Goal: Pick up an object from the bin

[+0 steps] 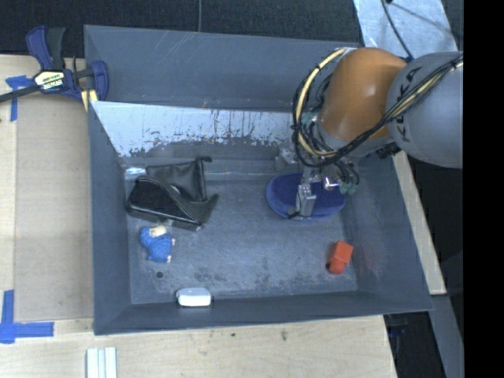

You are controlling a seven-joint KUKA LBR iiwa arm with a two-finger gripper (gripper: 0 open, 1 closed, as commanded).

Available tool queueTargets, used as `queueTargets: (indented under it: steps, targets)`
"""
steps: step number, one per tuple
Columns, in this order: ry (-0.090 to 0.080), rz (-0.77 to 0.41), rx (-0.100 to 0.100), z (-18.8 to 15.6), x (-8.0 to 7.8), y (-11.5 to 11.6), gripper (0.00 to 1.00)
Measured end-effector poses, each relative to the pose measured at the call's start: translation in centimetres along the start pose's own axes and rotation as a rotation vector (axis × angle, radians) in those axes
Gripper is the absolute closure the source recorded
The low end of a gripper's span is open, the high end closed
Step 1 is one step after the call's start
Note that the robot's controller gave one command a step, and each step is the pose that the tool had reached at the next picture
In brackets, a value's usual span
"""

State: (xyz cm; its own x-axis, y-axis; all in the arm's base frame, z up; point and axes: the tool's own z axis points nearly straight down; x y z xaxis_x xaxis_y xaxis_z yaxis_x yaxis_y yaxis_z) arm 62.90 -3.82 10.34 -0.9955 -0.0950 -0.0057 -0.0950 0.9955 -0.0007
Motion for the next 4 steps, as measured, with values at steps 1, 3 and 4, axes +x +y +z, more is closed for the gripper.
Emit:
queueTargets:
  steps: [1,3,4]
  targets:
    - [0.008,0.18,0.0,3.4,0.6,1.0,0.0]
    - [0.006,0.179,0.0,3.3,0.5,0.9,1.0]
    - [-0.006,0.179,0.0,-4.5,0.1,0.8,1.0]
